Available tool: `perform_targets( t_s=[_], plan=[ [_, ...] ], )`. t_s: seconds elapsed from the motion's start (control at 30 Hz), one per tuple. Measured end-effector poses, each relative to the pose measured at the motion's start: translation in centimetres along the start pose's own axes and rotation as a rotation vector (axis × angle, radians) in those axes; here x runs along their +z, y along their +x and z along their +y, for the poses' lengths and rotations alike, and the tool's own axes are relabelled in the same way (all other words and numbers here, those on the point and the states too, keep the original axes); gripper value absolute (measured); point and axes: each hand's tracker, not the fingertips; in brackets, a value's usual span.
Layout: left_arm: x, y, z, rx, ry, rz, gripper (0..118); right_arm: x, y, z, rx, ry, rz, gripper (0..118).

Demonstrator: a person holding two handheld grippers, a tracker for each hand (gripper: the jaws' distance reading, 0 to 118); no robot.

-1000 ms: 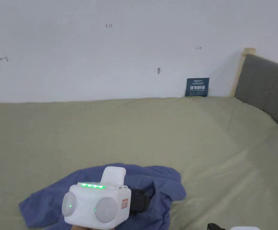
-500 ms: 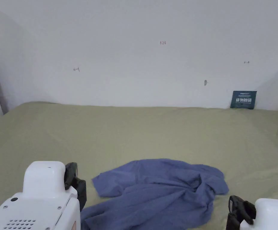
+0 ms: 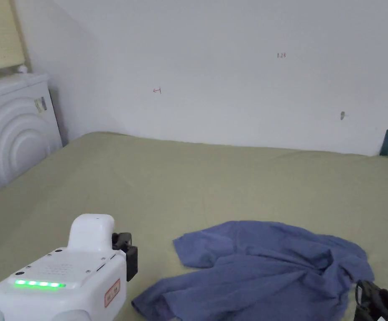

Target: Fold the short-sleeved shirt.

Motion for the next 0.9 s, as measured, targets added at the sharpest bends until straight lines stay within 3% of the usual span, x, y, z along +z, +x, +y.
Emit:
perform_targets(
  t_s=[0.27,0.33,0.37,0.43,0.47,0.67,0.73,0.77,0.83,0.87,0.9],
  plan=[
    [-14.2,-3.3,-5.0,-0.008,-0.481,-0.023,0,-3.0,-0.4,-2.3,0.01,-0.094,0.017,2],
    [-16.5,-3.9,-6.2,0.008,-0.528,-0.029,0,-3.6,-0.2,-2.6,0.016,-0.105,0.014,2],
    [-17.3,-4.1,-6.5,0.031,-0.538,-0.019,21,-4.0,-0.1,-2.9,0.023,-0.111,0.013,2],
    [-18.5,-4.4,-6.6,0.074,-0.535,-0.018,100,-4.7,0.0,-3.3,0.045,-0.136,0.008,2],
    [-19.1,-4.3,-6.6,0.076,-0.541,-0.013,118,-5.1,0.1,-3.5,0.049,-0.147,0.004,2],
    [-21.9,-2.6,-8.2,0.028,-0.639,0.035,116,-6.6,0.6,-4.6,0.016,-0.194,0.0,2],
    [-22.7,-2.0,-9.1,-0.018,-0.668,0.066,108,-6.7,0.6,-4.7,0.018,-0.203,0.0,2],
    [-24.1,-2.6,-9.9,-0.041,-0.669,0.1,86,-6.8,0.6,-4.8,0.019,-0.205,0.001,2],
    [-24.2,-2.9,-10.2,-0.029,-0.645,0.077,78,-6.8,0.7,-4.7,0.019,-0.213,0.003,2],
    [-23.7,-2.6,-9.9,-0.062,-0.632,0.078,49,-6.9,0.9,-4.6,0.013,-0.22,0.003,1],
    [-23.4,-2.6,-9.7,-0.073,-0.615,0.019,12,-7.1,1.1,-4.5,0.006,-0.23,0.001,2]
  ],
)
